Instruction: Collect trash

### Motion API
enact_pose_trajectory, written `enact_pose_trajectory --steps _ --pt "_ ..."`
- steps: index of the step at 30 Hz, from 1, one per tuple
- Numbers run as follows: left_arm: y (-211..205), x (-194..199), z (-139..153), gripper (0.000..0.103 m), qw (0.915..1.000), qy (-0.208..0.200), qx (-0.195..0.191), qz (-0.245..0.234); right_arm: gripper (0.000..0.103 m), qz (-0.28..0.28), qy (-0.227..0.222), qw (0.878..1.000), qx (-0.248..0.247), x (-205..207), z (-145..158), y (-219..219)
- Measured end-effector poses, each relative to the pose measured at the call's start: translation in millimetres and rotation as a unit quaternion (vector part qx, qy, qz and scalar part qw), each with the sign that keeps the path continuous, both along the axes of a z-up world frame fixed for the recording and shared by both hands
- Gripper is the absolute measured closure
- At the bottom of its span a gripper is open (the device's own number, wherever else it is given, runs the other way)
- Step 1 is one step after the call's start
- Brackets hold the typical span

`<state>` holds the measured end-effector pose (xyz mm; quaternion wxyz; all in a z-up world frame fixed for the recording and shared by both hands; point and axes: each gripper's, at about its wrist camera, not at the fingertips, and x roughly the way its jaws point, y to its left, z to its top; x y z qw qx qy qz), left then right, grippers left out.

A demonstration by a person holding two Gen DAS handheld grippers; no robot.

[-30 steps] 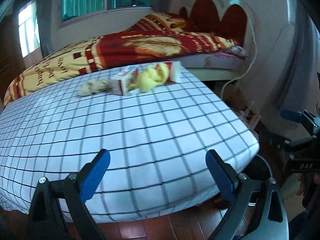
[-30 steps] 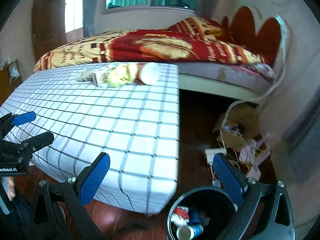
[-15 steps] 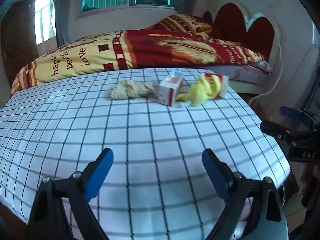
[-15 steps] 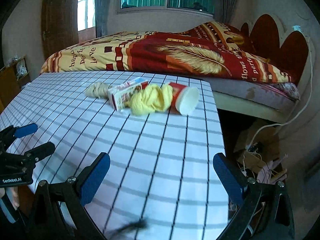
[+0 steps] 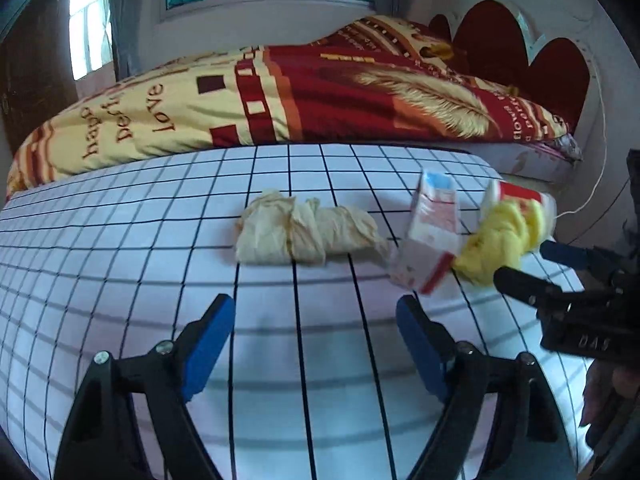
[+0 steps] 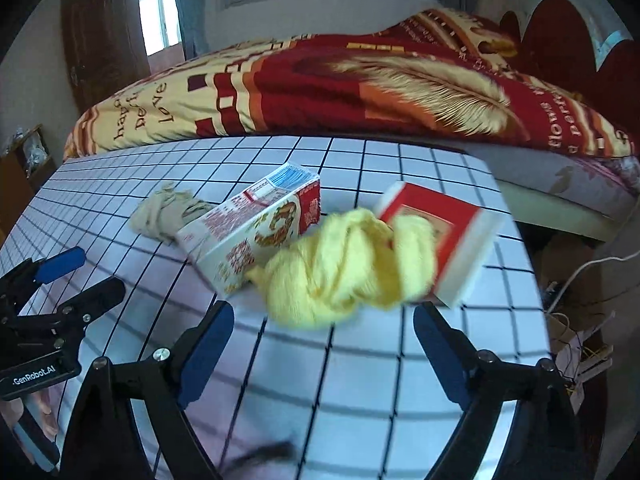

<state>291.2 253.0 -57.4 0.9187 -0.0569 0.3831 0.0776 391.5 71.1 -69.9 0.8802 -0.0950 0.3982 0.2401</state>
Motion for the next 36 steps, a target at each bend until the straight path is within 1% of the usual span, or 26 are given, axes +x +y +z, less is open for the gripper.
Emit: enact_pose_trajectory --steps 3,5,8,11,12,14,15,16,17,18,20,22,24,27,32,36 --pt "5 18 -4 0.019 1.0000 0.005 0.001 -0.002 0.020 -0.002 0.005 1.000 -0.004 15 -6 10" --pt "7 28 -5 0.019 1.0000 0.006 -0.002 -0.005 0.028 -0.001 0.005 1.000 -0.004 19 -8 12" --pt "12 42 -8 0.019 0.9999 0.011 -0.003 -0.008 0.034 0.006 0.005 1.000 -0.003 24 -12 14" --pt "19 54 -14 0.019 0.9996 0.020 -0.016 -0.007 0.041 0.011 0.009 1.000 -0.002 28 -15 16" --pt "19 57 -15 0.019 0.9996 0.022 -0.015 -0.006 0.042 0.012 0.010 1.000 -0.001 29 -16 16" --pt "19 59 -16 0.020 0.9996 0.023 -0.013 -0.009 0.048 0.015 0.013 1.000 0.001 30 -17 16" --pt "19 60 -17 0.025 0.9995 0.026 -0.013 -0.011 0.049 0.016 0.013 1.000 0.000 31 -17 17" --pt "19 62 -19 0.036 0.9993 0.031 -0.015 -0.014 0.051 0.019 0.014 1.000 0.001 31 -17 17" --pt "19 64 -20 0.042 0.9991 0.036 -0.017 -0.016 0.054 0.020 0.015 1.000 0.003 32 -17 17" --pt "19 65 -22 0.052 0.9990 0.040 -0.016 -0.014 0.056 0.021 0.016 1.000 0.005 32 -16 17" --pt "18 62 -21 0.065 0.9992 0.037 -0.007 -0.016 0.061 0.024 0.017 1.000 0.010 31 -15 16" --pt "19 55 -18 0.089 0.9993 0.031 -0.014 -0.018 0.062 0.027 0.017 0.999 0.012 28 -14 15" --pt "20 47 -14 0.092 0.9994 0.023 -0.019 -0.014 0.063 0.032 0.015 0.999 0.011 22 -13 14" --pt "21 28 -10 0.093 0.9995 0.011 -0.028 -0.010 0.063 0.031 0.012 0.999 0.011 13 -12 9" --pt "15 5 -4 0.095 0.9996 -0.003 -0.027 -0.009 0.063 0.026 0.006 0.999 0.019 -3 -8 -5" --pt "2 -13 2 0.095 0.9997 -0.010 -0.016 -0.015 0.063 0.022 -0.002 1.000 0.020 -16 -3 -18"
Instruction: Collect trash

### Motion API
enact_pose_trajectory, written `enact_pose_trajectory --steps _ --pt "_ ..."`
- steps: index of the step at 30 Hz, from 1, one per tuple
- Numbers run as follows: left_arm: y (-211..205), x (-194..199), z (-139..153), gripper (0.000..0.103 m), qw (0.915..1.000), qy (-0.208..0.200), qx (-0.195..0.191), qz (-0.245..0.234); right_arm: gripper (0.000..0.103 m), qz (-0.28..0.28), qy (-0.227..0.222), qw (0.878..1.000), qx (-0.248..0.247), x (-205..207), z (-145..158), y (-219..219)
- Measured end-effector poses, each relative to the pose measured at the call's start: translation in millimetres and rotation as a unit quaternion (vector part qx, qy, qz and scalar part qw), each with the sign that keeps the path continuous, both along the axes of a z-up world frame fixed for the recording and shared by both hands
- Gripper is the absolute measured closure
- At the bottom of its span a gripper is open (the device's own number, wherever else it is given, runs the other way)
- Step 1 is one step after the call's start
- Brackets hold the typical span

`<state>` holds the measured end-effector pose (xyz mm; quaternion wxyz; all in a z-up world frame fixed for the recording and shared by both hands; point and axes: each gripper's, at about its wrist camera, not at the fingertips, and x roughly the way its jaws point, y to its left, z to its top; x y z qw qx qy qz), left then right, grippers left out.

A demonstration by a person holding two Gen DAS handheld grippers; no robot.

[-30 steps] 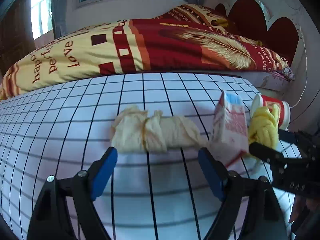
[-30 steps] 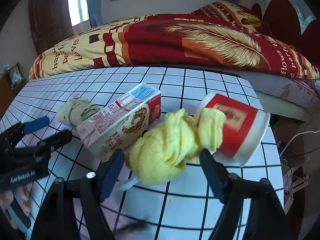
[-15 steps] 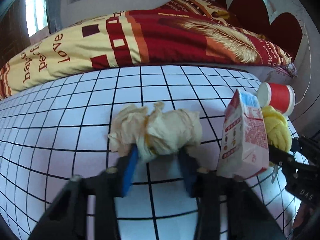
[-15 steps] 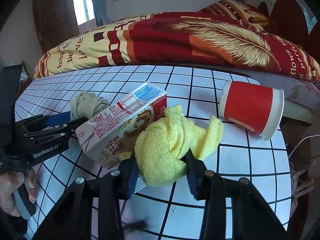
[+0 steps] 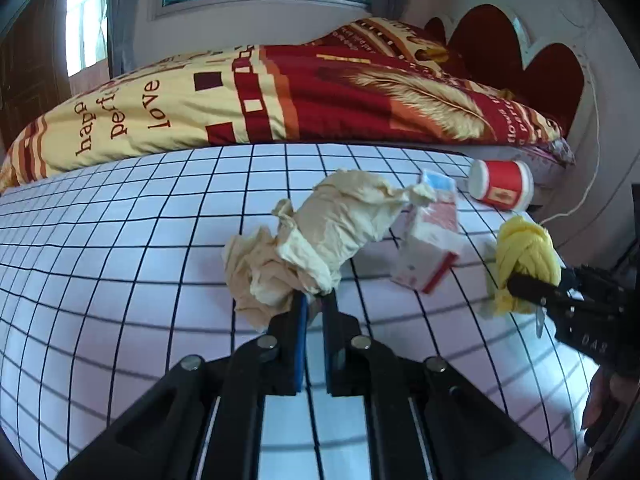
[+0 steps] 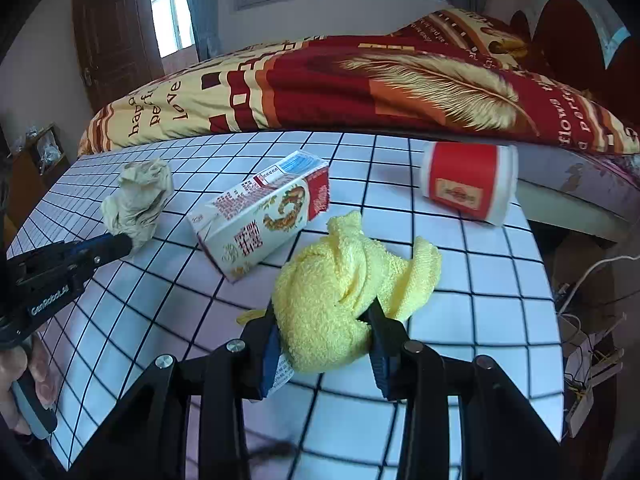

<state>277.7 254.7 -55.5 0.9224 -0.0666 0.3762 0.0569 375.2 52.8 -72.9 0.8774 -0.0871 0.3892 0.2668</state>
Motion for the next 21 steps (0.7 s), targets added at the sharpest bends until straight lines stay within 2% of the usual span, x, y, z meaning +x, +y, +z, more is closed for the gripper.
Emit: enact_pose_trajectory --steps 13,21 --pt "-66 -59 19 0.096 0.9991 -0.009 0.015 -0.039 0.063 -0.024 -0.014 1.000 0.004 -63 23 -64" --pt "-102 -89 42 0.097 0.9974 -0.028 0.017 -0.063 0.063 -0.040 -0.028 0.999 0.011 -112 44 -103"
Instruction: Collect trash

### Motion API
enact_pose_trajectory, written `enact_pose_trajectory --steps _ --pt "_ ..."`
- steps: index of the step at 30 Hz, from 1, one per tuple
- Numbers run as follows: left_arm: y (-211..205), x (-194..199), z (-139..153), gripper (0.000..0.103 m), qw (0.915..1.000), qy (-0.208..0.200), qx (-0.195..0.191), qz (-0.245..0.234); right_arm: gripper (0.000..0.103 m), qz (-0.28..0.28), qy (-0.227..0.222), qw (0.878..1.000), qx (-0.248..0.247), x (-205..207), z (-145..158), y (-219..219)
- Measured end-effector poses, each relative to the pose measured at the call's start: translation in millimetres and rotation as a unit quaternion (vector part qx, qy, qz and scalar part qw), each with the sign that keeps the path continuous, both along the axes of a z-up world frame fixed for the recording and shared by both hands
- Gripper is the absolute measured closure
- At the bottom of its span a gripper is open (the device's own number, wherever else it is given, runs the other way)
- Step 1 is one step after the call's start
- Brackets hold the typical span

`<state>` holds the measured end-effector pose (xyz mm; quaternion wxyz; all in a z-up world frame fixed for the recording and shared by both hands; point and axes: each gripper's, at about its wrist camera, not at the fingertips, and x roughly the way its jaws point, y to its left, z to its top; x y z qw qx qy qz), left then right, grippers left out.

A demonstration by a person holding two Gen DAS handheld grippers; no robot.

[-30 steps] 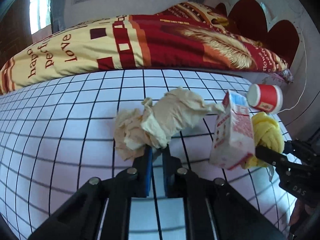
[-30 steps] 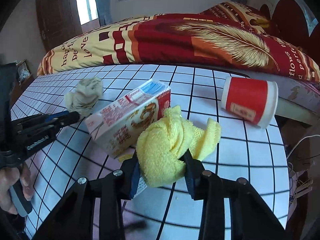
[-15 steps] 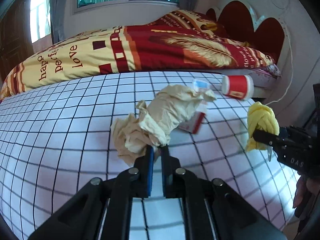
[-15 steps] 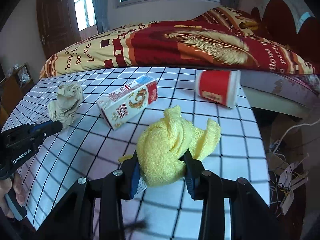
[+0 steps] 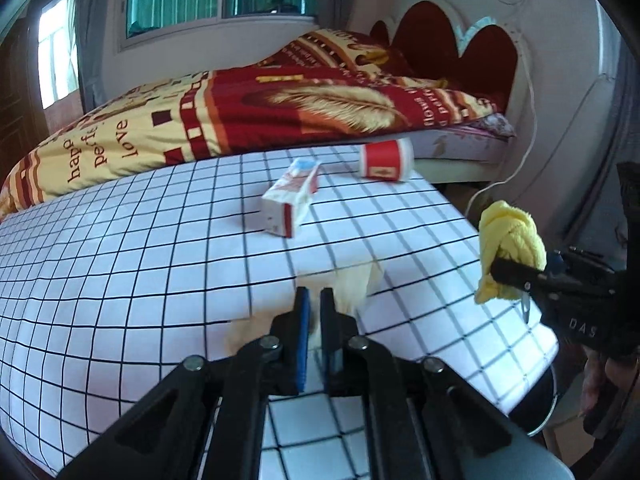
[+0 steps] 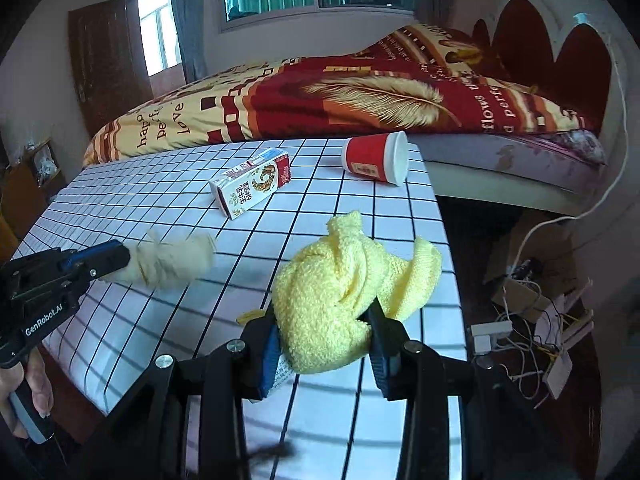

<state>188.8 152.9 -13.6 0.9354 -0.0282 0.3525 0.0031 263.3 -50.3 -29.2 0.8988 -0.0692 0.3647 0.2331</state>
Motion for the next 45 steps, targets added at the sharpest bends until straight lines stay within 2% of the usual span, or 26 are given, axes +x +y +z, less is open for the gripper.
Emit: enact_pose_trajectory --steps 5,9,11,12,13,14,16,18,20,22,25,27,35,45 --pt "-20 -10 6 0.099 0.9998 -0.009 0.003 -0.017 0.063 -0.006 -0.007 1.000 0.003 -24 9 -16" --pt "-19 -12 -2 0.099 0.9996 0.006 -0.013 -0.023 0.063 -0.015 -0.009 1.000 0.004 -35 11 -30" --pt "-13 -10 -21 0.082 0.9993 0.024 -0.027 -0.006 0.063 -0.018 -0.008 1.000 0.003 -36 10 -35" --pt "-9 -7 -32 0.051 0.9986 0.037 -0.037 0.005 0.063 -0.022 -0.007 1.000 0.003 -34 9 -38" --pt "-6 -3 -45 0.028 0.9978 0.047 -0.046 0.013 0.063 -0.025 -0.002 1.000 0.004 -32 6 -41" --pt "-7 0 -50 0.024 0.9979 0.046 -0.041 0.018 0.063 -0.027 0.001 1.000 0.004 -30 3 -43" --pt "-8 18 -66 0.024 0.9974 0.065 -0.022 0.022 0.063 -0.031 0.010 0.999 0.003 -24 -5 -46" --pt "-5 34 -71 0.026 0.9964 0.076 -0.029 0.026 0.063 -0.033 0.019 0.999 0.003 -18 -12 -46" --pt "-2 45 -74 0.068 0.9958 0.083 -0.033 0.022 0.063 -0.035 0.025 0.999 0.001 -13 -17 -46" --pt "-3 47 -65 0.075 0.9958 0.083 -0.037 0.017 0.063 -0.036 0.028 0.999 0.001 -11 -19 -46" --pt "-16 31 -39 0.075 0.9991 0.042 -0.006 0.005 0.063 -0.040 0.023 0.999 0.002 -9 -17 -47" --pt "-22 22 -27 0.075 0.9996 0.027 -0.007 0.001 0.063 -0.045 0.021 0.999 0.006 -9 -13 -48" --pt "-45 2 3 0.075 0.9998 -0.002 -0.010 -0.016 0.063 -0.050 -0.004 0.999 0.010 -30 12 -58" --pt "-96 -23 27 0.075 0.9976 -0.028 -0.001 -0.064 0.063 -0.076 -0.032 0.996 0.020 -67 42 -100"
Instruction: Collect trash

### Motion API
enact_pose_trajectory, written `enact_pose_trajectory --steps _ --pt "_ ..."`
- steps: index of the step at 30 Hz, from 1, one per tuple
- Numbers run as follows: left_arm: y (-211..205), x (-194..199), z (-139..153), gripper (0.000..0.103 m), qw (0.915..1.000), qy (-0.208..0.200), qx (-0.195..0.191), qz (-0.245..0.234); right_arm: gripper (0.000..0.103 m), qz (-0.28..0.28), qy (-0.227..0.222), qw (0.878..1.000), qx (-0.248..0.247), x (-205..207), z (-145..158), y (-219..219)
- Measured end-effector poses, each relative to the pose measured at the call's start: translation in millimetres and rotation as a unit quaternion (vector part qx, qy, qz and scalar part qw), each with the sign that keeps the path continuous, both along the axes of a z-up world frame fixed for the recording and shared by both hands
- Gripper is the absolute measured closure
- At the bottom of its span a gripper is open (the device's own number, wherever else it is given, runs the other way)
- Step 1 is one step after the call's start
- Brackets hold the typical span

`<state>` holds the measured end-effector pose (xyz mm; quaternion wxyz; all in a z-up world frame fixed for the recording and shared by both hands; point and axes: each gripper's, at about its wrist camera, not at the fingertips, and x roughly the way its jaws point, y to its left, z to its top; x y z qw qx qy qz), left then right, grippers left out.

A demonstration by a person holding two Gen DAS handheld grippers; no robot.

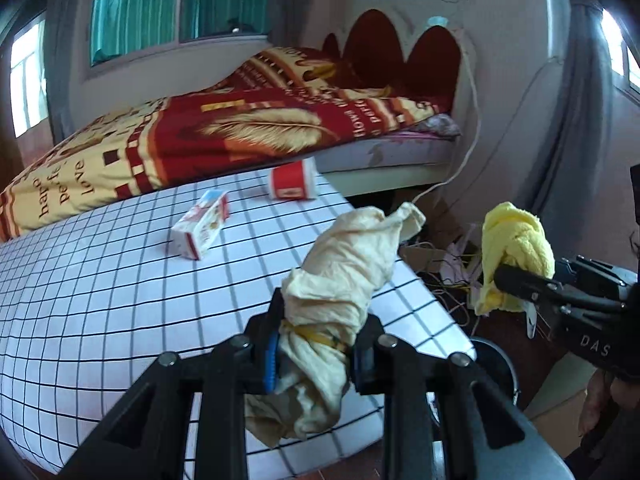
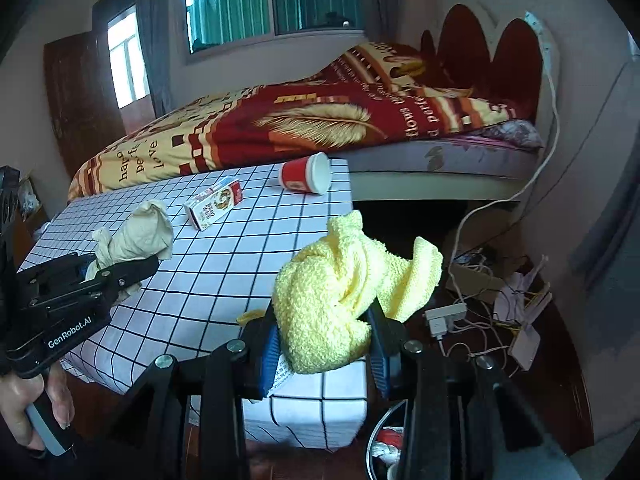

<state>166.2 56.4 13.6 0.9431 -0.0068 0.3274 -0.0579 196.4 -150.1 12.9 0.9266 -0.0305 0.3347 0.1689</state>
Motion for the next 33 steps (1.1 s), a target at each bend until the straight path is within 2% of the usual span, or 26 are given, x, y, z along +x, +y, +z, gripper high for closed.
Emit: enact_pose_trajectory --steps 17,33 --pt "-98 -15 -6 0.075 0.9960 0.008 0.007 -0.089 0.063 -0.070 0.004 0.998 0.005 -44 -8 -99" --pt "-174 -26 -48 0.075 0.9858 0.053 0.015 -0.159 0.063 -0.108 0.035 0.993 0.004 -67 -45 -171"
